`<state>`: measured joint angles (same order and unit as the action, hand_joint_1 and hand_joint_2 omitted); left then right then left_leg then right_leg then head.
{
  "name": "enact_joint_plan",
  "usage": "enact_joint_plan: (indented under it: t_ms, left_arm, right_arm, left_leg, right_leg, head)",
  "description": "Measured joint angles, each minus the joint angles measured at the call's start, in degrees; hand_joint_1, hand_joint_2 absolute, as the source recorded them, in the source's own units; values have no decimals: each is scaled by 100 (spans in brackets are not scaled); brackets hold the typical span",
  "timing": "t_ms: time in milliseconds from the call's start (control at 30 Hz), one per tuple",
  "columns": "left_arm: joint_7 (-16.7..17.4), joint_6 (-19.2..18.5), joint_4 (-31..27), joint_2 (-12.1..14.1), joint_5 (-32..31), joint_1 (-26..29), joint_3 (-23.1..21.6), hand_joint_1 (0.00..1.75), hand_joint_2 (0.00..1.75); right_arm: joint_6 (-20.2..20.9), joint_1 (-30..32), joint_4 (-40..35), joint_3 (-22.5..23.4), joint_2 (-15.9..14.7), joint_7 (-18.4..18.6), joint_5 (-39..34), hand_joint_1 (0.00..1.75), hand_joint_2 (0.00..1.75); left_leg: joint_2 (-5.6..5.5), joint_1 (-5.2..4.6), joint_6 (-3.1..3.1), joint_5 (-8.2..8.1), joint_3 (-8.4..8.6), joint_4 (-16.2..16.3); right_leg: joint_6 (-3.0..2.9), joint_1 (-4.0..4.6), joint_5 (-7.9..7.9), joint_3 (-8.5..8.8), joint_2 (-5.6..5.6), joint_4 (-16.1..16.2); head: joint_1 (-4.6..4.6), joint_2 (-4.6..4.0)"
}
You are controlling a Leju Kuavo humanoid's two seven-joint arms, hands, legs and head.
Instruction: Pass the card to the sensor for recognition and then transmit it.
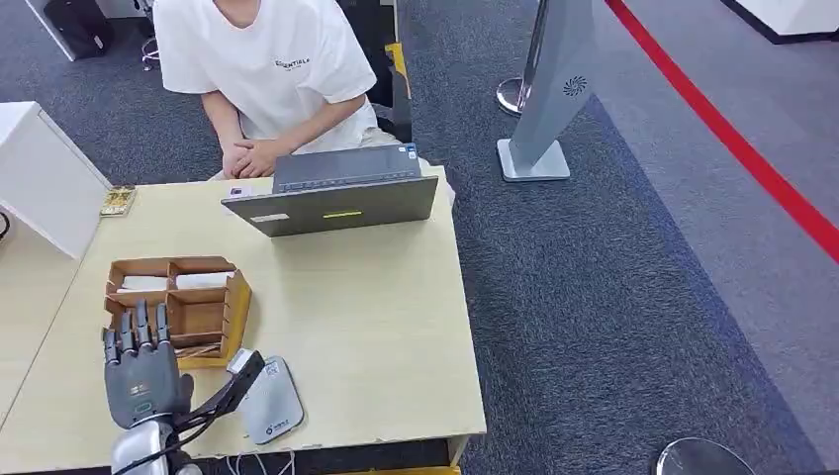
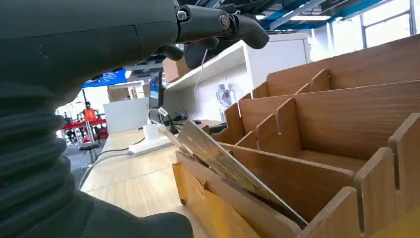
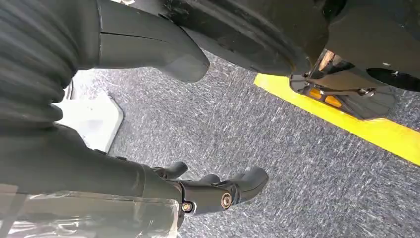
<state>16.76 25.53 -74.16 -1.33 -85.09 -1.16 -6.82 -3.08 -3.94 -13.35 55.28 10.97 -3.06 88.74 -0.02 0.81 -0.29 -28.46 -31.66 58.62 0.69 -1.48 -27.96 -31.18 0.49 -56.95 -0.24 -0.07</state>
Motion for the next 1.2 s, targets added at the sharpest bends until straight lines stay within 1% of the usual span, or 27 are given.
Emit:
enact_joint_plan:
  t_ms: [367, 633, 1167, 1200]
  left_arm:
    - [0, 31, 229, -7, 0, -89, 0, 0, 175]
    - [-33, 166, 288, -4, 0, -136, 2, 0, 175]
    - [70, 210, 404, 48, 0, -339, 0, 0, 175]
    - [72, 203, 404, 48, 0, -339, 0, 175, 175]
  right_arm:
    - [0, 1, 0, -15, 0, 2, 2, 0, 175]
    - [15, 1, 0, -31, 0, -4, 0, 0, 175]
    - [79, 2, 0, -157, 0, -24, 2, 0, 175]
    - [79, 2, 0, -157, 0, -24, 0, 0, 175]
  left_leg:
    - [0, 0, 0, 0, 0, 0]
    - [0, 0, 0, 0, 0, 0]
    - [0, 0, 0, 0, 0, 0]
    - [0, 0, 0, 0, 0, 0]
  right_leg:
    - [0, 0, 0, 0, 0, 0]
    - [0, 0, 0, 0, 0, 0]
    - [0, 0, 0, 0, 0, 0]
    - [0, 0, 0, 0, 1, 0]
  head:
    - [0, 2]
    - [0, 0]
    - [0, 0]
    - [0, 2]
